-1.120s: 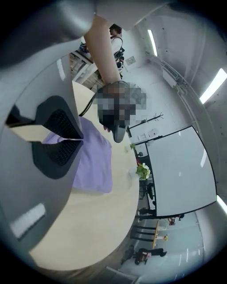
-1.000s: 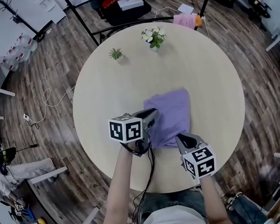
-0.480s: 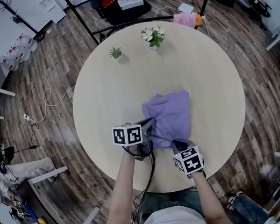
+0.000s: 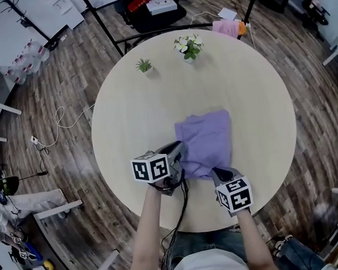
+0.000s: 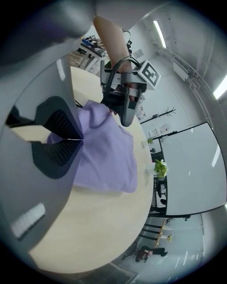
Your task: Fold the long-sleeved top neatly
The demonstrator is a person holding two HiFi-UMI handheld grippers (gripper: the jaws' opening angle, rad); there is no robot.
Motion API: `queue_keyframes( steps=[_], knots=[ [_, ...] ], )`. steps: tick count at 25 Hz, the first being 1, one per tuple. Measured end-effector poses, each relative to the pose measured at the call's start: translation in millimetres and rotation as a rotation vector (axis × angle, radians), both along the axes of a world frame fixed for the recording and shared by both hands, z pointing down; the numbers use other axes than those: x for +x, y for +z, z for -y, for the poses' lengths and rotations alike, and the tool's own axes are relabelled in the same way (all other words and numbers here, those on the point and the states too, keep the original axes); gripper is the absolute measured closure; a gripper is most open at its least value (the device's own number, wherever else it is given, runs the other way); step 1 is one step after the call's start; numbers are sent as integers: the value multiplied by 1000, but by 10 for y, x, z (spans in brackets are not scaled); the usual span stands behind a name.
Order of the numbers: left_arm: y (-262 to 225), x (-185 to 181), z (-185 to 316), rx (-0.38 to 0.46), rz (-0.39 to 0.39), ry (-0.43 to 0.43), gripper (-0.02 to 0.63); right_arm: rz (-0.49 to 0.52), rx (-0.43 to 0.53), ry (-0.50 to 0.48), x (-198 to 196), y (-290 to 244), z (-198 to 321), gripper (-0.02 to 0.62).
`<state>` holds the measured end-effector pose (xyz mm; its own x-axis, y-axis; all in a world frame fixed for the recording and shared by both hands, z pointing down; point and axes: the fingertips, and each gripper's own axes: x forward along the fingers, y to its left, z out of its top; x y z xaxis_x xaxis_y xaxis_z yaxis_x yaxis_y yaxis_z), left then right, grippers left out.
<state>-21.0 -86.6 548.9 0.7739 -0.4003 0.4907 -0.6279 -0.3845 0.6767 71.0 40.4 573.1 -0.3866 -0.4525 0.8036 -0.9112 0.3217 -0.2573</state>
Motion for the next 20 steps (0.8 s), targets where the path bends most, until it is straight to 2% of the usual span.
queue_keyframes(
  steps=[4,8,16,20],
  knots=[
    [-365,-148,15,124,58,-59,561,8,98,47,172,-370,128,561],
    [-838,-352,6,276,127,-145,561,-13,242,108,356,-831,312,568],
    [-1911,-652,-135,520,181,-309,563,-49,503,191,705,-1742,518,569],
    [-2391,-779,-276,639,250,-372,570,-38,600,212,783,-2133,546,569]
  ],
)
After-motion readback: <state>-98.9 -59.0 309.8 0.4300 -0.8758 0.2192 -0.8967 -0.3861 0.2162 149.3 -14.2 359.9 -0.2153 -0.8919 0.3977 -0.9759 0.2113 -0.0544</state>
